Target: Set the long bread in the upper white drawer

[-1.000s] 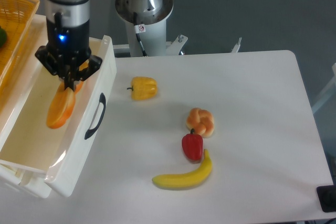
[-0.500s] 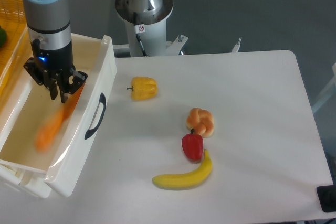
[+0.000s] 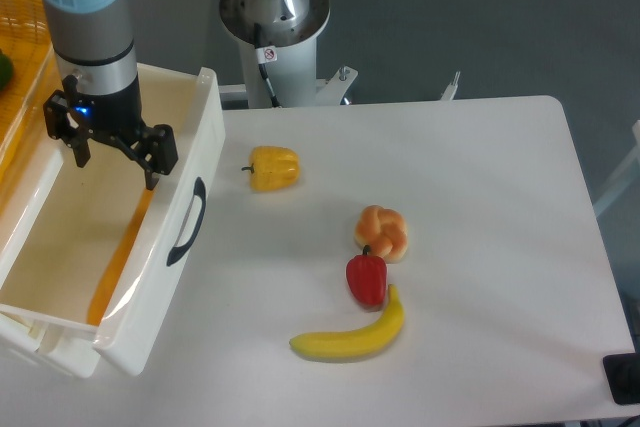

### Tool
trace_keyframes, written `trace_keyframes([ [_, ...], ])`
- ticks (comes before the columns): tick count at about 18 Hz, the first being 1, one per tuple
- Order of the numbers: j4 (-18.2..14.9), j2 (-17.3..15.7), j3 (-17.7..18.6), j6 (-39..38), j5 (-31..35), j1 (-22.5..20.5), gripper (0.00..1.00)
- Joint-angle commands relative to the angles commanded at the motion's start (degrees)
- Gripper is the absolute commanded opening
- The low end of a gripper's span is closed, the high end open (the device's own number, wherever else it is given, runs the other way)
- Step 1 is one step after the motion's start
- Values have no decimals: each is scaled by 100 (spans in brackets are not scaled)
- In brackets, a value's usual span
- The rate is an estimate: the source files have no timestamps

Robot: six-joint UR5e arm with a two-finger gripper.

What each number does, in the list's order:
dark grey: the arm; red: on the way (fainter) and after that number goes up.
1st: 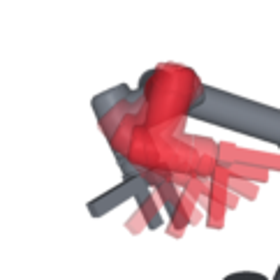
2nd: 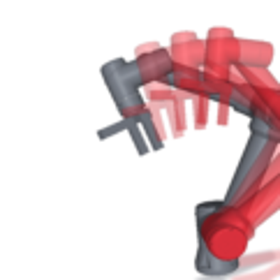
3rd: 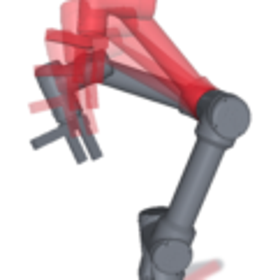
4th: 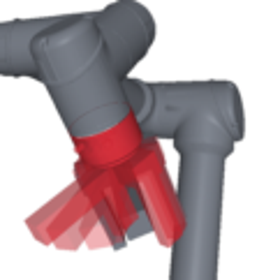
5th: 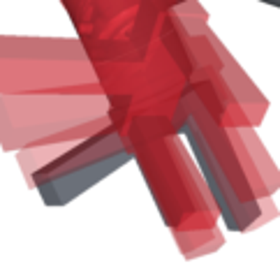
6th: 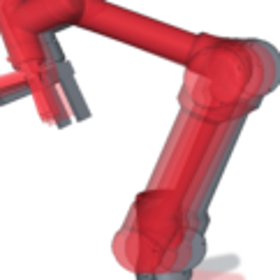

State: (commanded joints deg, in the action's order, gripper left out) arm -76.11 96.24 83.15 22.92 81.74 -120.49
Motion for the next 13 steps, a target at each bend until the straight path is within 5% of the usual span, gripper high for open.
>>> trace_keyframes([
  [5, 26, -228, -124, 169, -88, -264, 100],
  [13, 53, -159, 25, 880, -88, -1441, 100],
])
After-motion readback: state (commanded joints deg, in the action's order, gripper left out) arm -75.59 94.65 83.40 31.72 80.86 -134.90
